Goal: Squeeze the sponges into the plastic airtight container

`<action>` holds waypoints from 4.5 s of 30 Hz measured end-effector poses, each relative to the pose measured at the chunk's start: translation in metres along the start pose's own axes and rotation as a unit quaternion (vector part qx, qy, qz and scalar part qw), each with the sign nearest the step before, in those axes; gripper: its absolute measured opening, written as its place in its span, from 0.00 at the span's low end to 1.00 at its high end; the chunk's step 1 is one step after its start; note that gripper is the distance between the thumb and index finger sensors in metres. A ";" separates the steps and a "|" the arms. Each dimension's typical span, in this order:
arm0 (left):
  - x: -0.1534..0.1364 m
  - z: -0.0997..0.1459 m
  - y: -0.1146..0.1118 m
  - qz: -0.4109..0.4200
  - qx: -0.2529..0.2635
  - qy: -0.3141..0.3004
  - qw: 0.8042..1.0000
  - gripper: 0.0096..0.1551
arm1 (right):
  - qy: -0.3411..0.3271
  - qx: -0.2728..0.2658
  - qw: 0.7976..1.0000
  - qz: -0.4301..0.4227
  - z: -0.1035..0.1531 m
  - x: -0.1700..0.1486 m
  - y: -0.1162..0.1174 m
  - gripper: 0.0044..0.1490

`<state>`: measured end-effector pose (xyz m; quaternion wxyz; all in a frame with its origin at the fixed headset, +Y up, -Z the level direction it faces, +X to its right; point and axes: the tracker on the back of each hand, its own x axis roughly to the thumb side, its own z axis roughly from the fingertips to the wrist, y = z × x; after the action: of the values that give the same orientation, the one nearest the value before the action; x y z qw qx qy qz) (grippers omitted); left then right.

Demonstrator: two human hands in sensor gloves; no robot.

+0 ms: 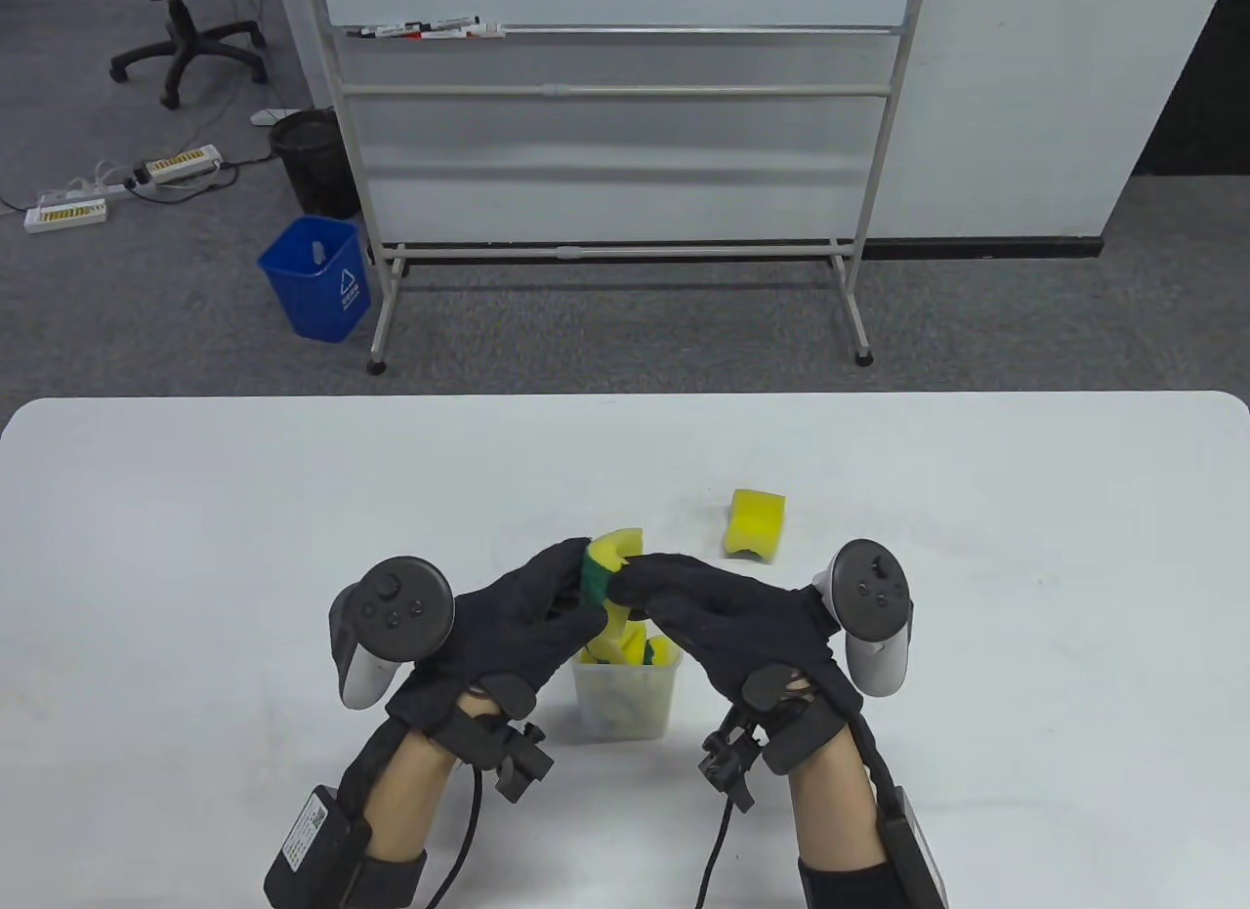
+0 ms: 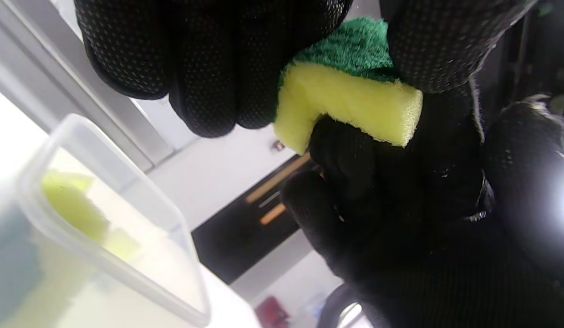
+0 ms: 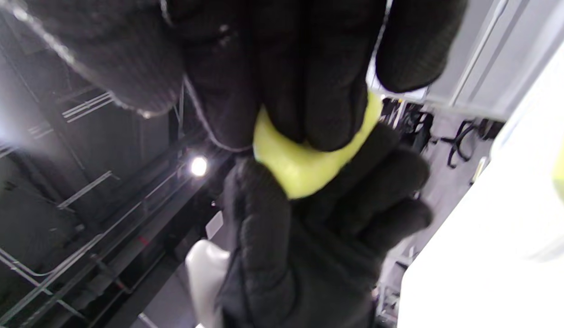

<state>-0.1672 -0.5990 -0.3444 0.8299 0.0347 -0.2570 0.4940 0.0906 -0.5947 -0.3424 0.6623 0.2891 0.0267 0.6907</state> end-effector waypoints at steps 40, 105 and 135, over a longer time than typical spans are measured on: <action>-0.024 -0.009 -0.025 -0.289 -0.058 0.028 0.955 0.51 | -0.004 -0.180 0.837 0.517 0.001 0.002 0.036 0.33; -0.039 -0.010 -0.012 -0.214 -0.087 0.065 0.971 0.49 | 0.311 -0.110 0.797 0.507 -0.027 -0.157 -0.070 0.36; -0.005 0.003 0.011 -0.112 0.076 -0.001 0.991 0.43 | 0.049 -0.156 0.972 0.169 0.009 -0.007 -0.035 0.35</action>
<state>-0.1800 -0.5986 -0.3465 0.8746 0.1269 -0.2139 0.4163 0.1257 -0.5994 -0.3524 0.5712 0.1484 -0.0988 0.8013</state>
